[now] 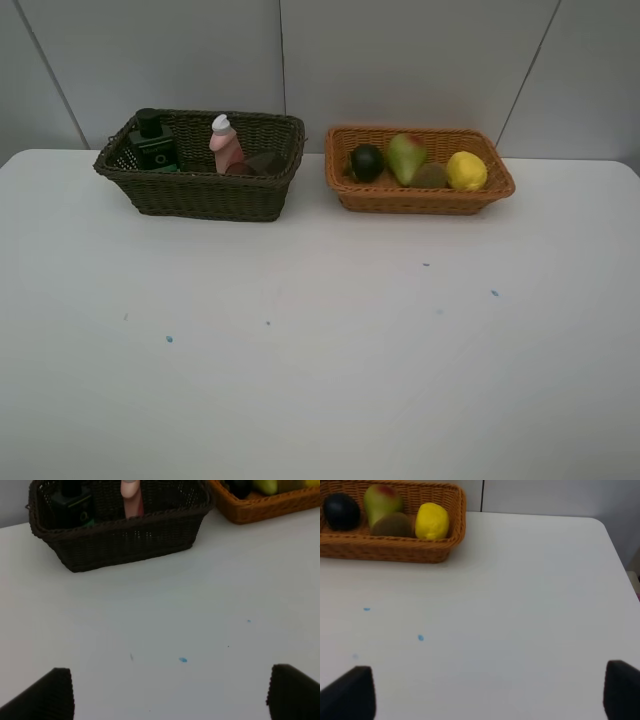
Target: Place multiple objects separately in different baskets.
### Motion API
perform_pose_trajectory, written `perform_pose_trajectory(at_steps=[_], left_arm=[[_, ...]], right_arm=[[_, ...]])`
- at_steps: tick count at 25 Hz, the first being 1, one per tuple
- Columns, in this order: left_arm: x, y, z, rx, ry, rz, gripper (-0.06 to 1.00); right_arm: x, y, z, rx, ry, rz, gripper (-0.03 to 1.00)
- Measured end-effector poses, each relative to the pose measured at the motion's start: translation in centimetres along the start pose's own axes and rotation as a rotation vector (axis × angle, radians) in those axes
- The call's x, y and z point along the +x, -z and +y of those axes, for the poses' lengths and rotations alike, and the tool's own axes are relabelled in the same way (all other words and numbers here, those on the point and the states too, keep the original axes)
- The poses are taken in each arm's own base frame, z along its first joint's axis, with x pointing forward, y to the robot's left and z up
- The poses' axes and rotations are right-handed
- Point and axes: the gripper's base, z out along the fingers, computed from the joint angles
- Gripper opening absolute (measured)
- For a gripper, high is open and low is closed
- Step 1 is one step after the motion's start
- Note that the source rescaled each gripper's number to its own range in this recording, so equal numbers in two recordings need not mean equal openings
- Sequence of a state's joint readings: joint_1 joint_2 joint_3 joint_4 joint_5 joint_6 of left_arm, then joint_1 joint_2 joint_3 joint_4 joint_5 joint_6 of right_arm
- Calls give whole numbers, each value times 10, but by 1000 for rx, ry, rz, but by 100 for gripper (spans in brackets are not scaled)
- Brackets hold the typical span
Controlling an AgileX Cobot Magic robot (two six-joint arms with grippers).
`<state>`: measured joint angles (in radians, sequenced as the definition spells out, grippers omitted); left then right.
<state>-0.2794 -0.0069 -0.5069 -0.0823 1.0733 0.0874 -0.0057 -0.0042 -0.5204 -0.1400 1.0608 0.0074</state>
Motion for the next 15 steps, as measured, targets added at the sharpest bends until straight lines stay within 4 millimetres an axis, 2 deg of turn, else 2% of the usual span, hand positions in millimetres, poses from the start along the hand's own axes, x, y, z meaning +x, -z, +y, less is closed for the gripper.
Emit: perform_pose_trajectory(at_steps=[9,15], left_arm=[[0,0,0,-17,16,-1,100],[-1,-1,0,-183,107,0,100]], right_arm=[[0,0,0,0,0,0,100],[0,0,0,0,0,0,100]])
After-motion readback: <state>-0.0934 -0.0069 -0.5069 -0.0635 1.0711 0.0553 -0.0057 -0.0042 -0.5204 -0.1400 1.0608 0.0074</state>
